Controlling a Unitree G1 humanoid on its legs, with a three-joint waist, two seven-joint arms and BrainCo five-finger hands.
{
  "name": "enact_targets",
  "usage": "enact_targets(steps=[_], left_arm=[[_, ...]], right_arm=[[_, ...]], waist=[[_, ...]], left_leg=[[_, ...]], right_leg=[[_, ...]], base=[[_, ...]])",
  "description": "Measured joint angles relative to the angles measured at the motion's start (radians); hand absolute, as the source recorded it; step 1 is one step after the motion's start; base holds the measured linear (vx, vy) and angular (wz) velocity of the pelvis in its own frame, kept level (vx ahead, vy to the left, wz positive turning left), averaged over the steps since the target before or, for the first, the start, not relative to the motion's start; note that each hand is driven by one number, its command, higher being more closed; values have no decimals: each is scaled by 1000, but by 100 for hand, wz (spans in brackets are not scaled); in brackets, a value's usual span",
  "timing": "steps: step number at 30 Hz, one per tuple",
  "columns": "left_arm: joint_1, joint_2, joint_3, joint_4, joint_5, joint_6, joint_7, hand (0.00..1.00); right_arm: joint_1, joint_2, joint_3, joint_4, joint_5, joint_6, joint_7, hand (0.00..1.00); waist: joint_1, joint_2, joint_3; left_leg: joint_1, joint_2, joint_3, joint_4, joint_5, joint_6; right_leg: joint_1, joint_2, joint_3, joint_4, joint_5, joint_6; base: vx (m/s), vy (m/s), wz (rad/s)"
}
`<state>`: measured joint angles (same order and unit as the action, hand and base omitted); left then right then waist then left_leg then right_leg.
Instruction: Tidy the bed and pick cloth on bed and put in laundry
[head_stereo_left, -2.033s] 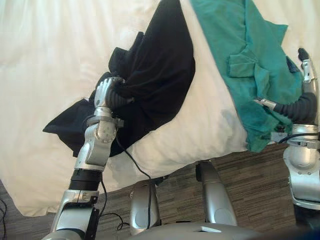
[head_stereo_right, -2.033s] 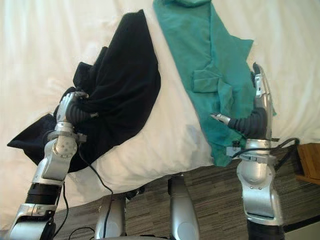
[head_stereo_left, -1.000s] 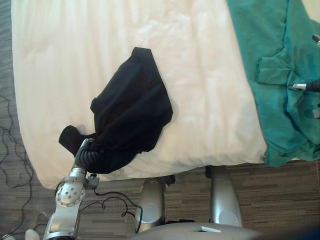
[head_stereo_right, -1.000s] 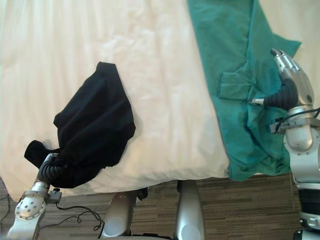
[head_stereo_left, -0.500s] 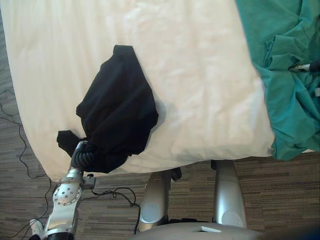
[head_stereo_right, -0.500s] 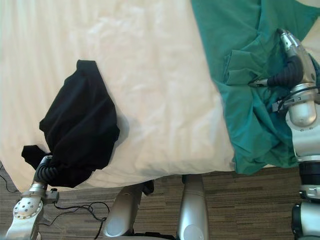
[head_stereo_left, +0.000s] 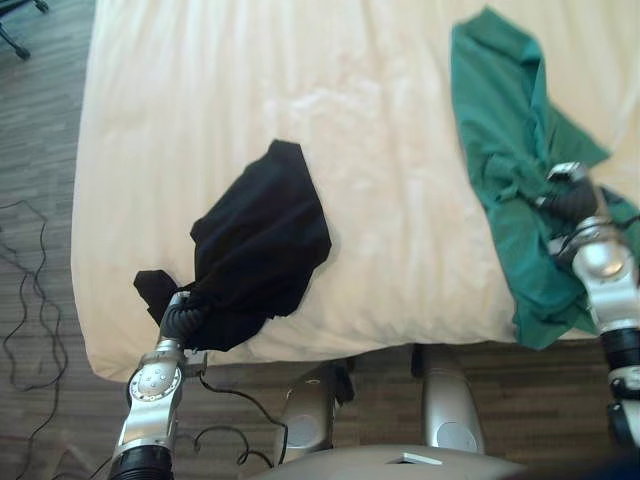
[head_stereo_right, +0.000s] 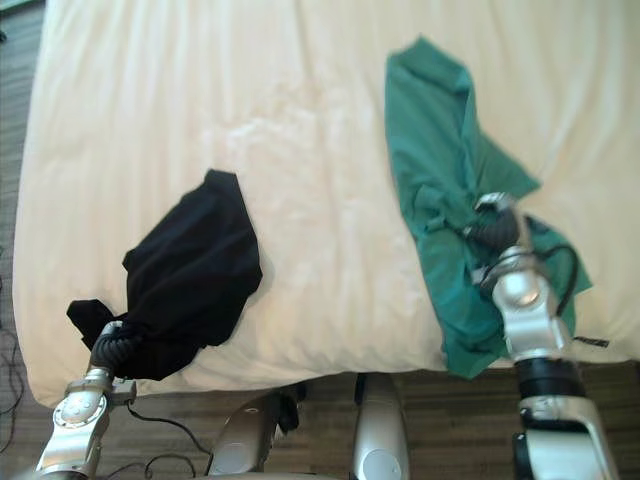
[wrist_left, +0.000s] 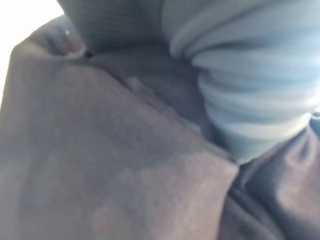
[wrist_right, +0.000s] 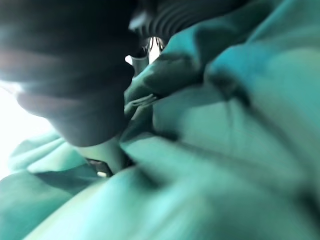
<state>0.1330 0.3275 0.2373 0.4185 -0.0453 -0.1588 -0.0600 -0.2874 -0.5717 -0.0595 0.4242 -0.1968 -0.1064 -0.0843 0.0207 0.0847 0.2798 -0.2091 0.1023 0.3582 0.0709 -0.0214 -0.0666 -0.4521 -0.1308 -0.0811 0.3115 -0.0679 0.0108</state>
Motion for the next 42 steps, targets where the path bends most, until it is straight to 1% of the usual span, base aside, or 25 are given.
enact_targets(steps=[2, 4, 6, 7, 8, 10, 16, 17, 20, 22, 24, 25, 27, 28, 30, 31, 32, 33, 34, 35, 36, 37, 40, 41, 42], left_arm=[[-8, -16, 2, 38, 20, 5, 3, 100], [-29, -44, 10, 82, 72, 36, 18, 100], [-29, -49, 19, 131, 119, 47, 36, 100], [-29, -73, 45, 167, 145, 47, 44, 100], [-30, -85, 58, 181, 150, 47, 48, 100], [-37, -120, 85, 237, 186, 62, 84, 100], [-37, -147, 104, 309, 196, 73, 134, 100], [-38, -161, 124, 316, 196, 75, 141, 100], [-37, -171, 125, 315, 189, 75, 156, 100], [-36, -177, 124, 311, 168, 75, 165, 100], [-37, -195, 117, 297, 109, 74, 195, 100], [-40, -204, 113, 282, 95, 74, 198, 100], [-52, -205, 66, 234, 2, 64, 200, 100], [-57, -205, 29, 221, -56, 42, 201, 100], [-67, -211, 14, 221, -95, 34, 202, 100], [-73, -227, -6, 221, -131, 32, 203, 100], [-74, -243, -39, 219, -167, 31, 197, 100], [-68, -253, -65, 212, -187, 31, 195, 100], [-59, -275, -92, 191, -206, 33, 191, 100], [-58, -285, -104, 188, -211, 33, 190, 100], [-44, -286, -131, 184, -221, 38, 189, 100], [-22, -289, -160, 178, -232, 45, 189, 100], [41, -281, -167, 135, -254, 59, 190, 100], [78, -268, -164, 122, -258, 68, 190, 100], [107, -267, -163, 104, -258, 69, 190, 100]], right_arm=[[51, 58, 4, 15, -24, 2, 0, 100], [110, 123, 12, 40, -24, 11, 0, 100], [150, 186, 37, 58, -21, 16, 3, 100], [171, 223, 36, 73, -8, 16, 2, 100], [180, 240, 36, 78, -1, 15, 2, 100], [215, 290, 37, 104, 17, 10, 2, 100], [249, 339, 28, 170, 20, -5, 5, 100], [249, 348, 14, 191, 32, -6, 12, 100], [250, 378, -44, 234, 81, -6, 39, 100], [254, 381, -59, 246, 108, -6, 43, 100], [262, 381, -74, 263, 155, -4, 42, 100], [271, 380, -85, 262, 171, -2, 41, 100], [293, 373, -91, 262, 236, 1, 24, 100], [313, 368, -101, 277, 277, 4, 4, 100], [326, 366, -119, 283, 300, 5, -10, 100], [345, 361, -132, 282, 316, 5, -24, 100], [376, 351, -136, 271, 333, 5, -41, 100], [391, 346, -136, 265, 339, 3, -50, 100], [414, 341, -136, 237, 353, 2, -62, 100], [421, 340, -136, 221, 354, 2, -70, 100], [438, 360, -136, 190, 361, 9, -77, 100], [483, 390, -129, 126, 374, 13, -76, 100], [549, 454, -102, 27, 384, 11, -75, 100], [582, 486, -86, -12, 383, 3, -75, 100], [608, 493, -85, -30, 379, -4, -75, 100]], waist=[[-2, -12, -33], [2, -27, -79], [1, -40, -123], [0, -43, -146], [0, -43, -153], [-5, -36, -183], [-4, -31, -220], [-6, -31, -229], [-3, -35, -236], [-4, -38, -242], [-6, -50, -249], [-9, -59, -254], [-21, -101, -257], [-26, -130, -256], [-29, -138, -254], [-35, -147, -253], [-46, -155, -254], [-57, -150, -256], [-72, -138, -254], [-72, -132, -248], [-74, -132, -240], [-77, -142, -241], [-76, -148, -240], [-76, -148, -239], [-73, -148, -238]], left_leg=[[31, 6, -7, -1, -6, -9], [67, 22, -7, 0, -17, -23], [97, 37, -2, 0, -26, -31], [112, 47, 7, 0, -35, -34], [123, 51, 13, 0, -38, -36], [158, 66, 23, -1, -48, -43], [210, 93, 41, -9, -65, -54], [221, 97, 43, -18, -64, -54], [250, 104, 41, -29, -63, -55], [252, 102, 29, -34, -57, -55], [237, 92, 12, -33, -45, -47], [222, 85, 28, -27, -31, -34], [184, 40, 38, -41, 53, 7], [181, 18, 54, -80, 81, 16], [158, 40, 125, 34, -8, 42], [158, 61, 184, 131, -69, 51], [161, 92, 246, 209, -105, 53], [162, 121, 284, 253, -121, 55], [156, 169, 324, 271, -122, 51], [145, 170, 317, 273, -129, 35], [128, 144, 332, 268, -136, 38], [121, 114, 302, 238, -136, 38], [116, 58, 225, 147, -127, 51], [116, 19, 171, 83, -95, 58], [121, -7, 127, 33, -62, 61]], right_leg=[[42, 4, -13, -10, -9, 1], [95, 18, -22, -37, -11, -1], [128, 34, -24, -53, -16, -5], [144, 44, -21, -63, -16, -6], [155, 49, -19, -69, -16, -6], [195, 65, -16, -89, -16, -6], [261, 95, -13, -127, -16, -11], [276, 99, -19, -142, -13, -13], [327, 109, -28, -190, 2, -17], [347, 109, -43, -214, 12, -12], [357, 92, -87, -219, 8, -11], [356, 77, -113, -212, 3, -12], [352, 23, -191, -188, -20, -9], [357, -2, -264, -207, -24, -16], [371, -16, -321, -204, -25, -17], [390, -36, -372, -204, -24, -16], [404, -64, -435, -197, -23, -14], [410, -83, -477, -185, -23, -14], [411, -103, -543, -157, -22, -9], [411, -111, -568, -140, -24, -3], [414, -130, -616, -125, -24, 11], [437, -144, -662, -139, -17, 23], [474, -149, -722, -177, -9, 38], [493, -147, -747, -203, -2, 45], [511, -147, -768, -215, 4, 48]], base=[[83, -17, 9], [70, -20, 1], [65, -40, -12], [74, -49, -17], [69, -41, -23], [43, -20, -15], [53, -25, -7], [72, -16, 6], [75, -2, 7], [73, 11, 21], [32, 21, 54], [-31, 50, 95], [-80, 54, 136], [-99, 43, 131], [-54, 58, 105], [-1, 111, 133], [34, 193, 151], [27, 207, 162], [23, 200, 125], [-30, 248, 125], [-34, 347, 125], [-24, 330, 129], [-2, 147, 111], [-14, -26, 115], [-19, -57, 131]])
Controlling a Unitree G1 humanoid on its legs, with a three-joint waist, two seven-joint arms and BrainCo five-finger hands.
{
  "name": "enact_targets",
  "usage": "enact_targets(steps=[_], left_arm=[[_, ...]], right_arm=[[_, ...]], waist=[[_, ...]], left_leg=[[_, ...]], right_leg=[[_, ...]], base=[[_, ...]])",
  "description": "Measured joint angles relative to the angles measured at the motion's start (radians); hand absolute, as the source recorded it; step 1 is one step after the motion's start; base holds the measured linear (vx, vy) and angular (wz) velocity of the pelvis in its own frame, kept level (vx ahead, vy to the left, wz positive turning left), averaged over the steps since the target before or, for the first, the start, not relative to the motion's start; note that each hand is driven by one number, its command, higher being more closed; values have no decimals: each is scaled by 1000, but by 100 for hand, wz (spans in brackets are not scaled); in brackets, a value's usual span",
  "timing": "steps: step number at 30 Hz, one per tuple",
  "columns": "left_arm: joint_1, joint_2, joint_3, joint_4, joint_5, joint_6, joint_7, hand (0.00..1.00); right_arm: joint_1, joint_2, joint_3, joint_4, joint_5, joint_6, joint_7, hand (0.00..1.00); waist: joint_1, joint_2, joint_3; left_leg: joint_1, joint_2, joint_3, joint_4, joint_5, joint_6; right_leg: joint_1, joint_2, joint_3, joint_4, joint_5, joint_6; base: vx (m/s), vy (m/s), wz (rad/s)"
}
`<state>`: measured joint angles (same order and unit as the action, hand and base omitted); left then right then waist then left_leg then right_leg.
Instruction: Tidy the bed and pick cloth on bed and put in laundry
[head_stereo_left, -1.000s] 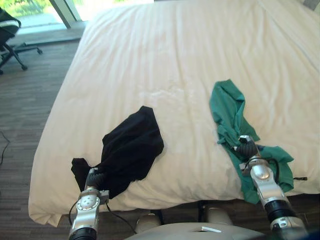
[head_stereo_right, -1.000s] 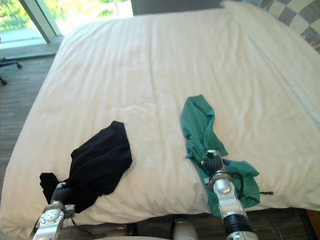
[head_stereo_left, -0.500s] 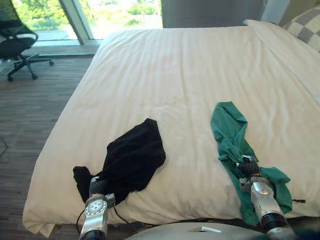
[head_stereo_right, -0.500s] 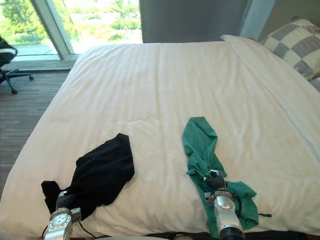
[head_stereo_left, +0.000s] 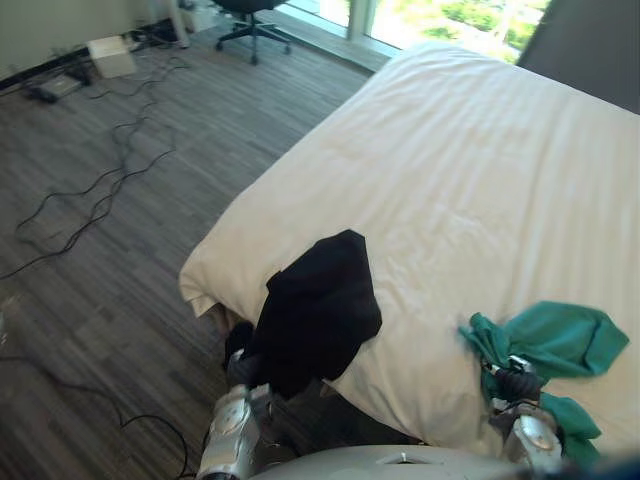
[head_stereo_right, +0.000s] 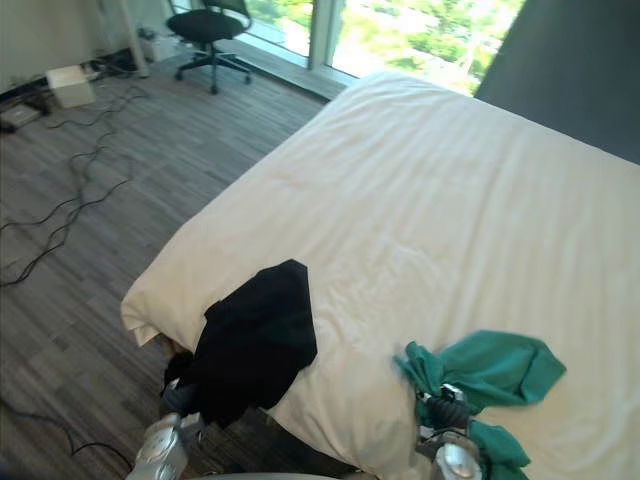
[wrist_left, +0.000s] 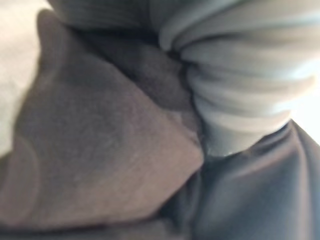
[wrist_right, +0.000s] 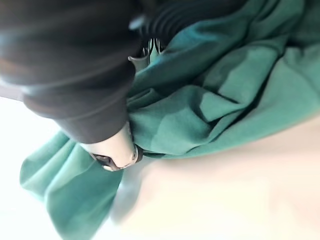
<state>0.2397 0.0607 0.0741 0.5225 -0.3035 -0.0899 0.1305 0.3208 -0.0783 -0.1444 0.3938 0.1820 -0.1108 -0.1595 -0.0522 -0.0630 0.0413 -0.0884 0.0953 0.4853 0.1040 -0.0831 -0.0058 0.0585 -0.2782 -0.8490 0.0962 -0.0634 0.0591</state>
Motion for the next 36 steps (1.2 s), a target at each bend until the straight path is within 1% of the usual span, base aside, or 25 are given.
enact_targets(steps=[2, 5, 8, 11, 12, 13, 14, 15, 16, 17, 18, 19, 20, 21, 22, 23, 24, 25, 26, 27, 28, 29, 31, 35, 36], left_arm=[[19, -4, -3, -16, 0, 0, 0, 100], [39, -15, -18, -39, 1, 1, 0, 100], [42, -23, -34, -39, 28, 5, 0, 100], [42, -30, -21, -39, 42, 15, -1, 100], [42, -25, -3, -39, 37, 15, 1, 100], [43, -21, 7, -39, 37, 15, 3, 100], [45, -16, 14, -39, 30, 15, 9, 100], [44, -17, 13, -39, 17, 15, 13, 100], [39, -23, 4, -44, 8, 15, 26, 100], [30, -13, 9, -58, 8, 13, 31, 100], [28, -7, 10, -64, 8, 12, 31, 100], [15, -5, 10, -69, 8, 12, 33, 100], [8, -8, 8, -69, 8, 13, 40, 100], [-3, 6, 5, -75, 9, 9, 43, 100], [-7, -15, -26, -68, 9, 11, 44, 100], [-6, -17, -56, -58, 10, 22, 43, 100], [3, -9, -66, -61, 11, 24, 42, 100], [13, -3, -73, -67, 11, 23, 41, 100], [20, -4, -73, -69, 11, 19, 40, 100], [29, -9, -80, -70, 11, 18, 40, 100], [37, -9, -87, -70, 11, 18, 39, 100], [55, -8, -106, -70, 11, 18, 33, 100], [72, -4, -114, -70, 11, 18, 21, 100], [77, -4, -137, -71, 12, 18, 19, 100], [76, -7, -153, -71, 12, 18, 19, 100]], right_arm=[[24, -5, 0, -3, -1, -2, 0, 100], [38, -26, 0, 10, -54, 3, -2, 100], [39, -31, 0, 17, -74, 4, -12, 100], [41, -44, 1, 22, -88, 19, -13, 100], [41, -44, 7, 27, -89, 29, -13, 100], [41, -44, 13, 29, -89, 34, -13, 100], [37, -55, 29, 23, -92, 39, -13, 100], [35, -66, 36, 13, -100, 39, -12, 100], [48, -65, 38, -16, -122, 39, -12, 100], [73, -41, 44, -31, -128, 39, -10, 100], [80, -31, 50, -32, -128, 39, -8, 100], [97, -11, 64, -32, -127, 40, -1, 100], [103, 27, 88, -32, -127, 38, 4, 100], [111, 47, 98, -45, -126, 36, 8, 100], [113, 55, 112, -57, -123, 31, 19, 100], [111, 83, 119, 0, -115, 45, 27, 100], [111, 106, 134, 21, -109, 53, 36, 100], [112, 130, 161, 20, -103, 51, 44, 100], [103, 141, 178, 23, -91, 49, 52, 100], [73, 141, 187, 23, -88, 49, 61, 100], [60, 139, 191, 22, -89, 48, 63, 100], [45, 136, 194, 22, -89, 42, 69, 100], [35, 135, 195, 22, -90, 39, 75, 100], [26, 135, 198, 23, -90, 39, 77, 100], [26, 135, 198, 23, -90, 39, 77, 100]], waist=[[3, 1, 1], [24, -1, 20], [51, -5, 33], [64, -2, 51], [70, -2, 59], [72, 0, 63], [100, 7, 73], [116, 17, 84], [97, 51, 98], [69, 44, 100], [63, 36, 103], [56, 26, 107], [31, -38, 95], [17, -80, 104], [30, 17, 144], [48, 18, 143], [53, -4, 132], [62, -29, 112], [74, -28, 108], [77, -18, 109], [80, -14, 110], [93, -5, 112], [101, 11, 110], [104, 17, 106], [102, 19, 100]], left_leg=[[1, -26, -49, -48, 37, 2], [5, -37, -125, -126, 98, 1], [25, -52, -148, -193, 121, 1], [38, -61, -193, -197, 126, 10], [38, -62, -221, -182, 124, 17], [38, -61, -235, -174, 123, 23], [34, -62, -251, -161, 122, 32], [30, -64, -260, -150, 128, 44], [-5, -83, -348, -126, 136, 61], [-31, -115, -454, -133, 138, 72], [-37, -132, -475, -137, 135, 76], [-45, -157, -499, -157, 124, 70], [-61, -205, -472, -130, 78, 63], [-134, -235, -425, 62, 22, 129], [-208, -122, -442, 405, -147, 105], [-194, -146, -510, 412, -203, 68], [-171, -170, -519, 362, -173, 55], [-146, -199, -530, 275, -131, 70], [-124, -205, -540, 197, -93, 86], [-96, -208, -553, 138, -43, 96], [-79, -213, -557, 109, -19, 109], [-38, -217, -566, 49, 15, 117], [-5, -217, -578, 7, 34, 117], [42, -217, -580, -24, 39, 116], [51, -217, -580, -31, 39, 116]], right_leg=[[19, -1, -25, 4, 1, 1], [31, -1, -47, 50, -14, -18], [38, -10, -60, 71, -26, -12], [48, -57, -68, 184, -25, -16], [44, -79, -41, 250, -15, -34], [38, -85, -11, 284, -5, -59], [16, -85, 59, 314, 20, -120], [-7, -87, 124, 345, 46, -168], [-58, -46, 299, 392, 41, -175], [-53, 62, 446, 363, -92, -138], [-48, 110, 495, 331, -126, -141], [-34, 206, 593, 244, -191, -145], [-46, 246, 681, 131, -276, -165], [-53, 224, 711, 115, -311, -155], [-46, 289, 694, 187, -294, -127], [-29, 291, 695, 199, -293, -105], [-14, 276, 698, 175, -278, -110], [-7, 250, 694, 150, -237, -89], [-12, 242, 696, 143, -191, -65], [-15, 242, 696, 145, -164, -63], [-15, 239, 697, 150, -159, -56], [-16, 236, 700, 166, -157, -54], [-7, 238, 720, 154, -165, -58], [4, 239, 738, 70, -163, -57], [4, 238, 739, 42, -149, -54]], base=[[-21, -66, 101], [-81, -67, 73], [-96, -11, 36], [-46, 54, 50], [-10, 88, 65], [9, 89, 52], [0, 126, 28], [-38, 240, 83], [-60, 228, 180], [-69, 156, 217], [-65, 26, 205], [-97, 26, 165], [-70, 28, 163], [-53, -17, 160], [-13, -35, 125], [-25, -30, 103], [51, 13, 78], [108, 37, 78], [147, 55, 89], [121, 58, 62], [147, 34, 37], [171, 21, 21], [153, 29, 17], [77, 12, 3], [19, -44, 0]])
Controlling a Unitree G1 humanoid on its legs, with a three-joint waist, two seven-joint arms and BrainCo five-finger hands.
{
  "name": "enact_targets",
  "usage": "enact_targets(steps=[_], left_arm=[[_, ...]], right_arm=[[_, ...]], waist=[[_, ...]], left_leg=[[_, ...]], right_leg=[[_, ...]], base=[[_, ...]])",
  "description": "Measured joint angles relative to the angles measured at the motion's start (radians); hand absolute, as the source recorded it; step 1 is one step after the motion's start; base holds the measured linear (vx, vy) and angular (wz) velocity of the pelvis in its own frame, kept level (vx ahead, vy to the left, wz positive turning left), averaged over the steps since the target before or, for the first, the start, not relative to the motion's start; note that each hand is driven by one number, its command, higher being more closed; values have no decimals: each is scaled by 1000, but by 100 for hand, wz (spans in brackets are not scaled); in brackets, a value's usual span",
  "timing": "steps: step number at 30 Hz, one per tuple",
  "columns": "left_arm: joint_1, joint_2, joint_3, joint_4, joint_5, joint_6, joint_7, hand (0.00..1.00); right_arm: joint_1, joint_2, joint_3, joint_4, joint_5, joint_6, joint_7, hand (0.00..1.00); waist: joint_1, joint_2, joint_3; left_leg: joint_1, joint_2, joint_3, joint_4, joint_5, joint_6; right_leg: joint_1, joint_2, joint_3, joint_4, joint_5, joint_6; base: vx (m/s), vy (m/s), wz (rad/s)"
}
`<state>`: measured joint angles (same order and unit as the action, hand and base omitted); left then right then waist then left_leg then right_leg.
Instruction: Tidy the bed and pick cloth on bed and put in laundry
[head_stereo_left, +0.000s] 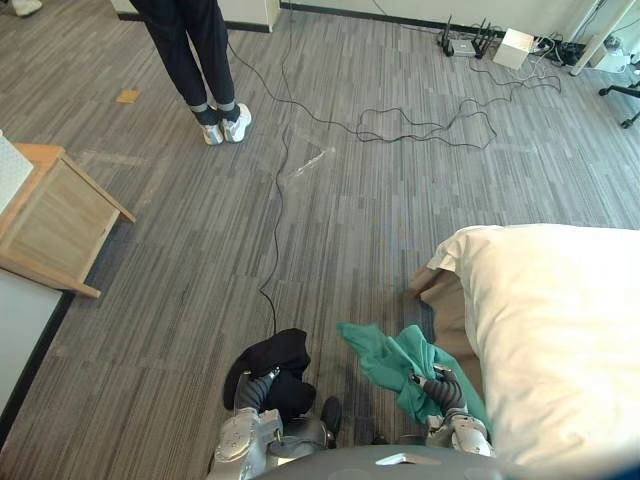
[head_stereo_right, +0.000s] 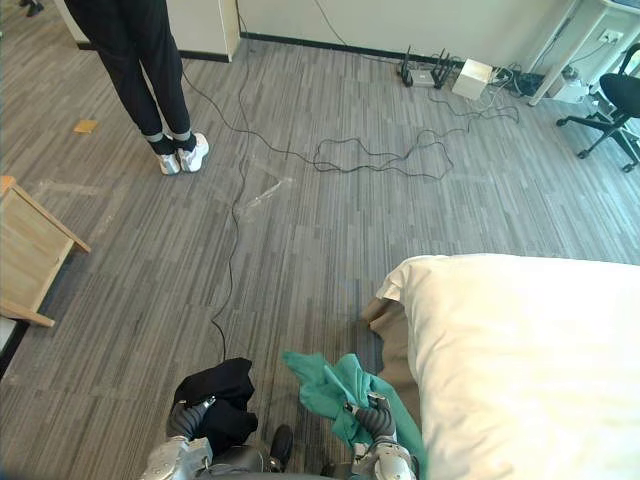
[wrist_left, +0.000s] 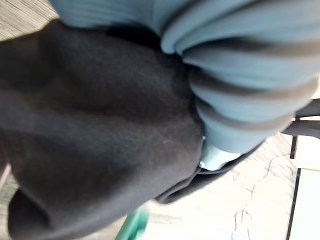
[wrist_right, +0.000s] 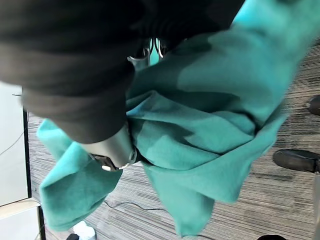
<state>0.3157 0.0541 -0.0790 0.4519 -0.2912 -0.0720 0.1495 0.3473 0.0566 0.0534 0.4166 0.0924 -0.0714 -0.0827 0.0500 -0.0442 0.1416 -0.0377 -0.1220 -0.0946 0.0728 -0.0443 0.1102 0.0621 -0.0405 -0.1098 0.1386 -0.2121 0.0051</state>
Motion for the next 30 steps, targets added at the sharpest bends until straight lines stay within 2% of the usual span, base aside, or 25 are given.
enact_targets(steps=[2, 3, 5, 6, 7, 12, 15, 18, 19, 20, 21, 23, 24, 25, 26, 27, 29, 30], left_arm=[[-2, -10, -3, 0, 7, 0, -13, 100], [0, -11, -5, 0, 7, 0, -21, 100], [0, -12, -14, 0, 7, 0, -21, 100], [1, -10, -28, 0, 7, 0, -21, 100], [47, -9, -40, -4, 6, 17, -35, 100], [46, -16, -41, -4, 6, 17, -35, 100], [38, -22, -54, -1, 11, 16, -21, 100], [25, -34, -93, 4, 49, 14, 22, 100], [13, -35, -108, 5, 50, 9, 42, 100], [-9, -38, -112, 4, 51, -2, 59, 100], [-19, -47, -112, 2, 52, -7, 66, 100], [-44, -74, -111, 2, 52, -23, 104, 100], [-47, -78, -115, 2, 52, -28, 114, 100], [-49, -79, -115, 2, 52, -31, 120, 100], [-53, -76, -110, 2, 52, -34, 123, 100], [-55, -76, -106, 2, 51, -35, 125, 100], [-62, -69, -85, 2, 52, -45, 137, 100], [-62, -68, -75, 3, 52, -45, 137, 100]], right_arm=[[1, 0, 0, 1, 0, 1, 1, 100], [3, 1, 0, 3, 0, 2, 1, 100], [5, 1, 0, 3, 0, 2, 1, 100], [6, 3, 1, 3, 0, 3, 1, 100], [2, -28, 32, 52, 0, 5, 10, 100], [1, -29, 31, 53, 0, 5, 10, 100], [-14, -30, 32, 78, 0, 2, 0, 100], [-28, -38, 32, 110, 0, -1, -30, 100], [-37, -40, 30, 115, 0, -2, -46, 100], [-48, -40, 29, 115, 2, -8, -64, 100], [-50, -41, 29, 110, 2, -13, -73, 100], [-61, -76, 33, 94, 15, -26, -104, 100], [-60, -80, 28, 94, 23, -25, -118, 100], [-61, -83, 20, 94, 24, -25, -126, 100], [-63, -83, 3, 95, 24, -25, -134, 100], [-66, -82, -1, 96, 24, -25, -137, 100], [-92, -76, -1, 101, 23, -25, -137, 100], [-104, -76, 0, 106, 23, -25, -136, 100]], waist=[[0, -2, -2], [-1, -3, -4], [-3, -2, -5], [-3, 0, -7], [-51, 11, -43], [-54, 11, -43], [-55, 28, -34], [-58, 48, -22], [-58, 46, -16], [-55, 41, 8], [-52, 49, 22], [-43, 73, 49], [-40, 79, 53], [-39, 82, 54], [-37, 91, 54], [-32, 93, 54], [-4, 102, 58], [1, 100, 60]], left_leg=[[13, -4, 3, -10, 0, -1], [31, -3, 3, -42, 19, -28], [45, 3, 4, -81, 40, -41], [63, 11, 5, -119, 56, -42], [88, 2, 70, -177, 91, -20], [90, 5, 85, -176, 90, -21], [94, 12, 114, -176, 90, -22], [99, 16, 132, -170, 90, -27], [76, 13, 137, -122, 70, -58], [36, 12, 151, -26, 13, -134], [15, 26, 183, 19, -46, -147], [-16, 101, 358, 131, -139, -145], [-22, 105, 366, 138, -139, -141], [-24, 102, 361, 134, -132, -139], [-17, 92, 353, 95, -84, -114], [-11, 84, 348, 66, -63, -96], [-5, 70, 331, -2, 3, -45], [-16, 71, 330, 6, 5, -42]], right_leg=[[2, -5, 2, -22, 47, 4], [7, -6, 4, -27, 47, 4], [9, -4, 4, -28, 47, 4], [9, 2, 3, -28, 46, 4], [36, -14, -14, -66, 41, 23], [36, -14, -9, -68, 44, 20], [32, -8, 11, -69, 54, 18], [32, -8, 23, -56, 56, 18], [29, -14, 22, -46, 56, 18], [30, -25, 16, -34, 56, 18], [32, -23, 11, -29, 52, 14], [54, -21, -5, -25, 41, 11], [56, -25, -22, -23, 30, 17], [56, -30, -36, -23, 25, 19], [56, -36, -57, -19, 24, 21], [54, -38, -64, -22, 23, 21], [51, -35, -81, -69, 42, 22], [53, -32, -84, -84, 51, 20]], base=[[-16, -77, -2], [-33, -109, -2], [-70, -141, 0], [-64, -104, 1], [-25, -51, 0], [-1, -1, -7], [-29, -20, -26], [-58, -22, -12], [-91, -23, -2], [-96, -31, 10], [-89, -42, 12], [-89, -40, 30], [-43, 10, 50], [15, 56, 63], [31, 28, 55], [54, 18, 55], [88, -14, 29], [135, -41, 20]])
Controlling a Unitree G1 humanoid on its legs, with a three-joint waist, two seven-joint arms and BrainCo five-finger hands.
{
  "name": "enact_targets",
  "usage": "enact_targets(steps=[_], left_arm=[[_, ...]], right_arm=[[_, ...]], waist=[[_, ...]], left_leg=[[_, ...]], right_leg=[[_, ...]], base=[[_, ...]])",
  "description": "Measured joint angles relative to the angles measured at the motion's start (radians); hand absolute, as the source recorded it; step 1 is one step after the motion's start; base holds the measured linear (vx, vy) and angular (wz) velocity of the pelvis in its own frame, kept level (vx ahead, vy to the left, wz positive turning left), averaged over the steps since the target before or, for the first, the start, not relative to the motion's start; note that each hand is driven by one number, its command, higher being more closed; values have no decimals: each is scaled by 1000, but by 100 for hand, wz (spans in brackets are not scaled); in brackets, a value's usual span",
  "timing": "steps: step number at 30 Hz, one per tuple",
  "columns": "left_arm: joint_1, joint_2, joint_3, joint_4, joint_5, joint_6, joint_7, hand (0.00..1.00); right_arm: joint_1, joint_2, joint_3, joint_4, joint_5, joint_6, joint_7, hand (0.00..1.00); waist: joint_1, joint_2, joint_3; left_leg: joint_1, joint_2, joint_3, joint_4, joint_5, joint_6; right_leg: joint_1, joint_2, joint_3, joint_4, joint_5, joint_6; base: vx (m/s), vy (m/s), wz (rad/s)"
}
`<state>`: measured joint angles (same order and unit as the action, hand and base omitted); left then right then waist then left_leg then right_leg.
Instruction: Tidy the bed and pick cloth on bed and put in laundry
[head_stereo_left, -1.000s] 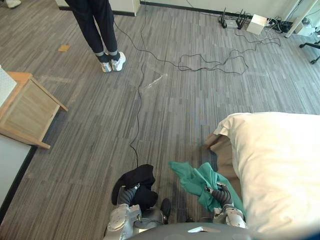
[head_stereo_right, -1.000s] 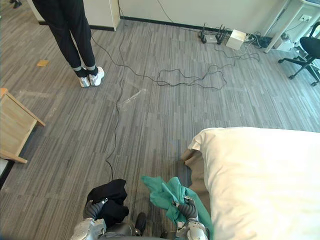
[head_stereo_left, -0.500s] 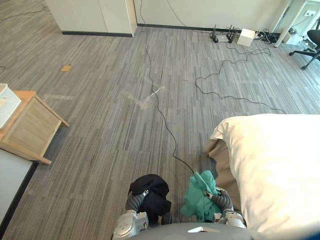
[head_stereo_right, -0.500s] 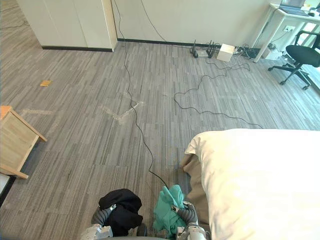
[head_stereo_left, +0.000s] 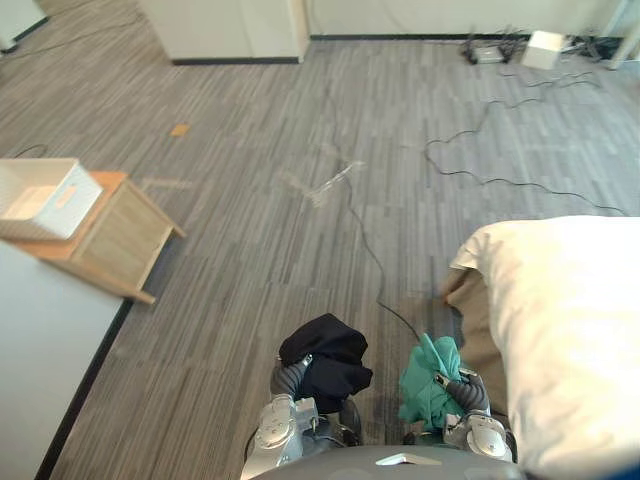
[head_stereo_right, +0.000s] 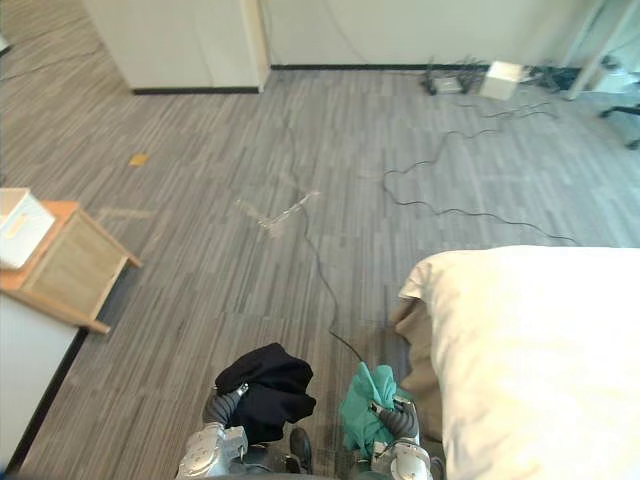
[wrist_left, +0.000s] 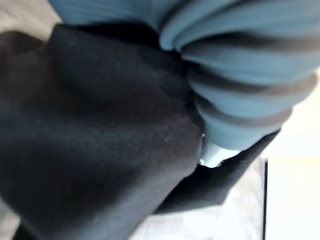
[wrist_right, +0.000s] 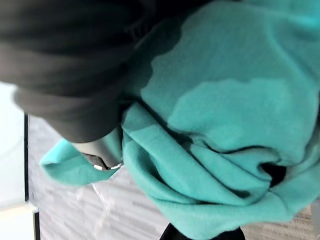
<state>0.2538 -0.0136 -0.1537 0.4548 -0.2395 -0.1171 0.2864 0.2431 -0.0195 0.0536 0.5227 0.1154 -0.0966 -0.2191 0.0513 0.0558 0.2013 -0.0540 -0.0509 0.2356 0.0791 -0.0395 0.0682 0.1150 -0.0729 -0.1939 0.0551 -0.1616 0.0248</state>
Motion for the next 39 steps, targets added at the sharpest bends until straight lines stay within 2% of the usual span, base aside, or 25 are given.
enact_targets(steps=[2, 4, 5, 7, 9, 10, 12, 14, 16, 19, 21, 22, 23, 25, 26, 27, 28, 29, 31, 33, 34, 35, 36, 38, 39], left_arm=[[-10, 21, 19, -1, -1, -1, 3, 100], [16, 13, 15, -4, -2, -4, 3, 100], [14, 17, 19, -3, -3, -4, 3, 100], [19, 19, 27, -4, -2, -7, 3, 100], [21, 18, 26, 1, -1, -3, 2, 100], [21, 19, 24, 1, -1, -3, 2, 100], [20, 46, -9, 3, 0, -2, -1, 100], [21, 77, -27, 3, 16, 6, -1, 100], [17, 84, -31, 3, 37, 7, 1, 100], [-24, 72, -34, 0, 37, 7, 1, 100], [-38, 67, -33, 0, 40, 6, 1, 100], [-45, 68, -31, 0, 46, 5, 1, 100], [-53, 68, -30, 0, 60, 5, 0, 100], [-49, 70, -29, 0, 68, 5, -3, 100], [-38, 72, -20, 5, 77, 7, -7, 100], [-37, 68, -13, 8, 77, 15, -7, 100], [-43, 44, -11, 27, 78, 20, -13, 100], [-55, 29, -10, 32, 78, 17, -20, 100], [-57, 18, -10, 40, 78, 14, -27, 100], [-40, 15, -2, 42, 76, 14, -37, 100], [-39, 10, 0, 43, 74, 14, -42, 100], [-35, 9, 0, 43, 61, 14, -45, 100], [-28, 16, 1, 41, 53, 13, -47, 100], [-27, 9, -3, 42, 22, 13, -50, 100], [-28, 6, -3, 39, 15, 13, -50, 100]], right_arm=[[-40, 9, 8, 20, 0, 0, 0, 100], [-42, 4, 12, 23, -1, 0, 2, 100], [-44, 4, 8, 42, -2, 2, 1, 100], [-43, 0, 17, 43, -4, 1, 5, 100], [-38, -7, 6, 62, -15, 2, 13, 100], [-40, -6, 6, 64, -17, 2, 13, 100], [-22, 3, 10, 65, -22, 2, 17, 100], [-4, 9, 12, 65, -23, 3, 18, 100], [-6, 6, 3, 50, -23, 3, 16, 100], [-22, 6, -4, 18, -23, 1, 15, 100], [-44, 3, -2, 15, -22, -2, 17, 100], [-51, 3, -3, 14, -23, -3, 17, 100], [-53, 4, -3, 7, -23, -5, 17, 100], [-49, 6, -2, 5, -23, -4, 18, 100], [-41, 6, -2, 6, -23, -1, 21, 100], [-42, 9, -4, 7, -23, 4, 21, 100], [-56, -5, -17, 7, -23, 5, 20, 100], [-71, -6, -25, 6, -24, 8, 21, 100], [-67, 0, -19, -9, -37, 10, 29, 100], [-64, 1, 3, -18, -60, 10, 41, 100], [-70, 0, 24, -18, -61, 10, 48, 100], [-71, -10, 46, -18, -61, 9, 52, 100], [-77, -10, 59, -19, -61, 8, 53, 100], [-91, -20, 72, -12, -61, 11, 53, 100], [-91, -20, 72, -12, -61, 11, 54, 100]], waist=[[23, -36, 36], [44, -22, 34], [53, -29, 25], [61, -52, 10], [53, -64, 9], [53, -65, 9], [48, -84, 11], [32, -98, 2], [5, -105, -2], [-12, -71, 18], [-13, -44, 31], [-13, -42, 32], [-12, -44, 31], [-9, -65, 25], [-10, -84, 27], [-12, -70, 29], [-11, -22, 38], [-15, 0, 35], [-15, 5, 30], [-2, 6, 25], [2, 4, 27], [13, 13, 32], [25, 18, 37], [48, 36, 54], [54, 32, 56]], left_leg=[[-108, 14, 5, 212, -70, -20], [-121, 58, -2, 184, -66, -33], [-97, 44, 11, 180, -77, -5], [-91, 21, 27, 158, -99, 7], [-37, 1, 31, 102, -117, 17], [-26, 0, 31, 95, -120, 20], [74, -18, 16, 61, -152, 29], [132, -36, -26, 64, -183, 42], [196, -27, -86, 60, -203, 51], [242, 34, -164, 59, -206, 51], [274, 82, -195, 63, -215, 4], [285, 96, -203, 63, -223, -27], [302, 108, -206, 63, -243, -69], [347, 115, -216, 62, -281, -134], [400, 118, -234, 63, -307, -173], [423, 131, -246, 65, -312, -180], [431, 179, -261, 81, -299, -183], [427, 191, -281, 69, -289, -176], [403, 205, -275, 109, -232, -148], [351, 226, -282, 291, -166, -110], [251, 234, -285, 491, -67, -92], [168, 258, -283, 665, 127, -135], [134, 272, -280, 740, 144, -150], [-59, 307, -227, 1013, -74, -129], [-92, 302, -210, 1023, -108, -133]], right_leg=[[42, -9, -14, -48, 19, -6], [76, 17, -6, -67, 11, 0], [95, 3, 12, -76, 3, 8], [76, -23, 21, -53, -21, 33], [-3, -58, 36, 162, -81, 94], [-18, -61, 38, 206, -87, 101], [-164, -120, 35, 645, -52, 134], [-236, -187, -24, 865, -36, 112], [-290, -209, -92, 943, -78, 62], [-399, -159, -149, 817, -122, 27], [-438, -100, -149, 566, -85, 27], [-459, -86, -143, 420, -32, 25], [-476, -73, -131, 217, 78, 21], [-498, -74, -109, 0, 216, 17], [-490, -82, -82, -27, 319, -24], [-487, -78, -84, 9, 397, -35], [-498, -50, -101, 105, 379, -67], [-500, -42, -106, 167, 323, -94], [-482, -26, -124, 252, 244, -91], [-438, 7, -134, 272, 180, -87], [-397, 28, -141, 240, 157, -88], [-325, 65, -138, 163, 154, -86], [-290, 80, -134, 123, 152, -95], [-197, 113, -119, 63, 131, -133], [-178, 112, -110, 54, 123, -130]], base=[[119, -66, 15], [86, -29, -20], [133, 40, -31], [234, 85, -23], [232, 110, -10], [240, 159, 2], [286, 145, 16], [376, 75, 46], [431, 13, 83], [482, -68, 85], [366, -90, 62], [512, -160, 67], [665, -238, 59], [770, -320, 52], [726, -312, 42], [738, -336, 39], [713, -344, 31], [666, -366, 30], [577, -337, 14], [560, -259, -2], [507, -189, -17], [488, -132, -23], [472, -68, -27], [477, -31, -24], [416, -15, -30]])
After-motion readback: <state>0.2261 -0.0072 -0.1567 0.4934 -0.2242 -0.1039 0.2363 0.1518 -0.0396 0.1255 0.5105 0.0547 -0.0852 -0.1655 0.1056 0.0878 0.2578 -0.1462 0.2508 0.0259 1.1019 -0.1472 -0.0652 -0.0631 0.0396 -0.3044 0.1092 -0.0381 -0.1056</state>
